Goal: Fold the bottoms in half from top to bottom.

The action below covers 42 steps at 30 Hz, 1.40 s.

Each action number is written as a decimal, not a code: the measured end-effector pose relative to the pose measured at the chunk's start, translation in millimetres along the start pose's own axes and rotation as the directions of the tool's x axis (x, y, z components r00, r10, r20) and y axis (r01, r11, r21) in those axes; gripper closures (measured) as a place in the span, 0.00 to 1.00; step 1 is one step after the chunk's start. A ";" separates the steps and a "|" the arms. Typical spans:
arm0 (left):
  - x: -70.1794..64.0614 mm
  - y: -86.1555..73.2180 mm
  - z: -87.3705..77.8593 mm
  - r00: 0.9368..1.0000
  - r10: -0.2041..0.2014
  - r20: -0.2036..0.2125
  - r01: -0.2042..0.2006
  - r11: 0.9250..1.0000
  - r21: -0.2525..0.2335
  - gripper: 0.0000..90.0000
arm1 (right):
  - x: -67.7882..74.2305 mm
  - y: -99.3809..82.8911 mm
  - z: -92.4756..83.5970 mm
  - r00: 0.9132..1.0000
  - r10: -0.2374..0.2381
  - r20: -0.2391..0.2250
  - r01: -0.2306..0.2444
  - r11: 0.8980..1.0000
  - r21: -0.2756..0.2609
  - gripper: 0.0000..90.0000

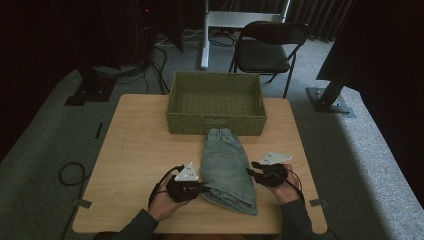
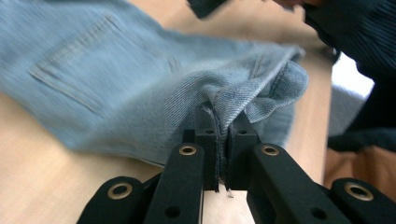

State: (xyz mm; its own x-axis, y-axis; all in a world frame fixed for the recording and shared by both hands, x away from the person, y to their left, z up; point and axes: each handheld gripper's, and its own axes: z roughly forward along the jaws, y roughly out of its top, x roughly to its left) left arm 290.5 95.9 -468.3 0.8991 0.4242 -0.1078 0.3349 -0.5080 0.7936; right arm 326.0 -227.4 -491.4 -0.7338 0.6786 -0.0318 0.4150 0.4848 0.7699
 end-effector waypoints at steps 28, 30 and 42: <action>97.9 7.7 22.0 0.969 -0.206 -0.135 0.206 0.978 -0.012 0.97 | 19.7 -6.4 -25.3 0.956 -0.207 -0.207 0.200 0.978 -0.058 0.26; 98.8 7.7 23.0 0.969 -0.207 -0.137 0.208 0.978 -0.009 0.97 | 23.2 -6.1 -20.9 0.947 -0.229 -0.224 0.223 0.973 -0.052 0.23; 95.0 14.0 19.8 0.970 -0.176 -0.167 0.180 0.984 0.010 0.96 | 21.7 19.5 3.1 0.944 -0.251 -0.215 0.230 0.966 -0.118 0.62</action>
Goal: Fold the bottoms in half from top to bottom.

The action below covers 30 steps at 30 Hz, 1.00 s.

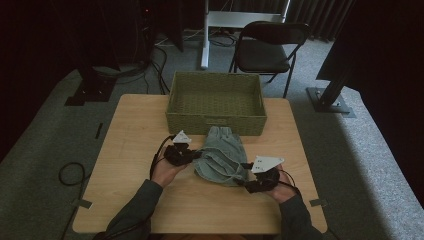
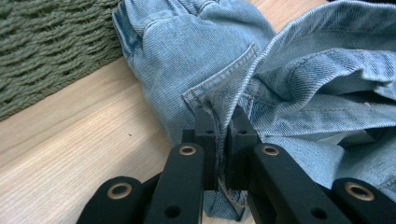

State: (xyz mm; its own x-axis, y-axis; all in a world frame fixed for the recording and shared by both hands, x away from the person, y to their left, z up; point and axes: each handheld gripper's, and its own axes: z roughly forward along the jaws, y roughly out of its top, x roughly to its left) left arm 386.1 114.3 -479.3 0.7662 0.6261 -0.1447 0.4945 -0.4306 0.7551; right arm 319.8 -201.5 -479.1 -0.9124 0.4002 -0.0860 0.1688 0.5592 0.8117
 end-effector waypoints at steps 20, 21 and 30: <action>-1.6 -5.1 -46.5 1.000 -0.017 -0.019 0.014 0.985 -0.169 0.61 | -33.8 1.5 -2.1 0.969 0.195 0.154 -0.186 0.980 -0.068 0.84; -0.5 -5.7 -49.3 0.999 -0.027 -0.018 0.023 0.982 -0.185 0.60 | -34.1 1.4 -2.1 0.968 0.196 0.157 -0.187 0.980 -0.066 0.84; 3.4 -17.2 -55.5 0.999 -0.044 -0.003 0.042 0.981 -0.188 0.52 | -38.3 -2.1 -5.4 0.961 0.215 0.173 -0.206 0.976 -0.069 0.84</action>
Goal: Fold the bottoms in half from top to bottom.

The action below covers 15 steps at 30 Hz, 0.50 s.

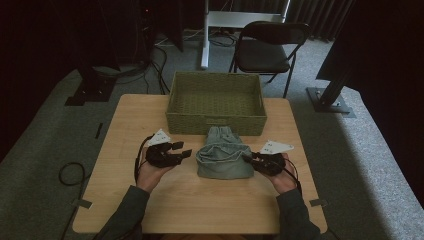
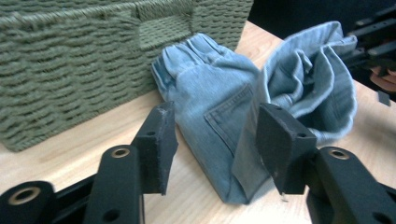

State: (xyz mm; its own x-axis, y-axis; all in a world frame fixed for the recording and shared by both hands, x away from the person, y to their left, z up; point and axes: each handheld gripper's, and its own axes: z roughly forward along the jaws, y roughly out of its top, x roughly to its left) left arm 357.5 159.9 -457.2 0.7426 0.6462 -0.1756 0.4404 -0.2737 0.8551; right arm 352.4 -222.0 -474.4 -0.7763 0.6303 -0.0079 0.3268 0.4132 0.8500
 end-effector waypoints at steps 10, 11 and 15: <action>-15.2 -10.3 17.5 0.991 0.082 0.102 -0.090 0.993 0.076 0.41 | -2.3 -1.5 1.0 1.000 0.012 -0.003 -0.012 1.000 0.005 0.84; -16.8 -9.8 20.6 0.991 0.092 0.100 -0.100 0.991 0.083 0.40 | -2.2 -1.6 1.0 1.000 0.012 -0.005 -0.012 1.000 0.003 0.84; -20.9 -5.6 33.4 0.988 0.112 0.103 -0.122 0.989 0.089 0.40 | 0.0 -0.8 -0.3 1.000 0.005 -0.008 -0.005 1.000 -0.003 0.84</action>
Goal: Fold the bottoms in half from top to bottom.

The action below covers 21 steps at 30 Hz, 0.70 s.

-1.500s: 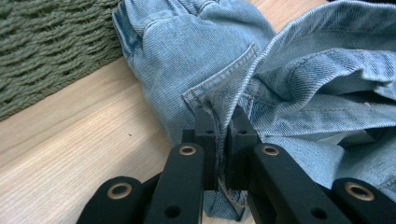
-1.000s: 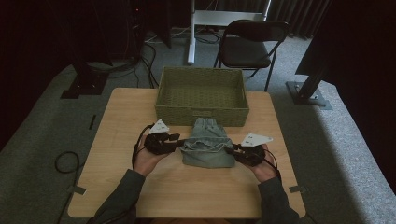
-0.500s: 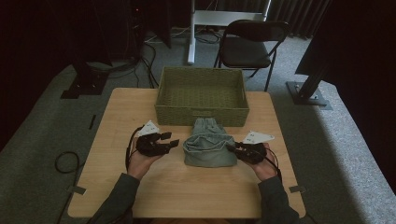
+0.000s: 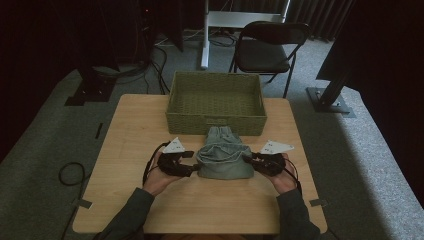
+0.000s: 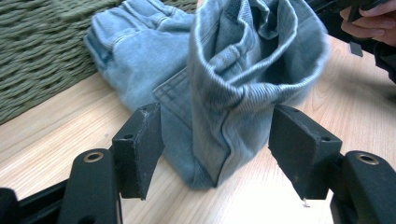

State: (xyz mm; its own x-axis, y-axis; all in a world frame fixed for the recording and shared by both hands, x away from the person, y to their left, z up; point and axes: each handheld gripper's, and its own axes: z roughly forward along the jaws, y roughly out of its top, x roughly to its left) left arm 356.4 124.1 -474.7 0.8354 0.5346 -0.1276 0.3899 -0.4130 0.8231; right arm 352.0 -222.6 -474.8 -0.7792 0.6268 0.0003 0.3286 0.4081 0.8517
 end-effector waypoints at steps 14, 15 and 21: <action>9.5 35.5 -1.9 0.989 0.018 -0.147 -0.023 0.999 -0.026 0.90 | -8.9 22.2 -1.2 0.999 -0.003 0.046 0.006 0.998 -0.063 0.84; 12.1 38.3 -2.0 0.987 0.018 -0.159 -0.023 0.999 -0.029 0.90 | -10.8 26.3 -0.1 0.998 -0.003 0.055 0.007 0.998 -0.065 0.84; 29.9 53.1 8.9 0.967 0.020 -0.252 -0.026 0.999 -0.020 0.90 | -26.9 47.2 16.9 0.994 -0.018 0.104 0.024 0.999 -0.049 0.84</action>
State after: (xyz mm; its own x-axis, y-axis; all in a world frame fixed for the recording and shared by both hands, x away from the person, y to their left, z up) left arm 405.5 111.7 -439.7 0.7182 0.6950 0.0327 0.3605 -0.4120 0.8368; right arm 397.4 -208.9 -443.4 -0.7252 0.6850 -0.0701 0.2838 0.3901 0.8760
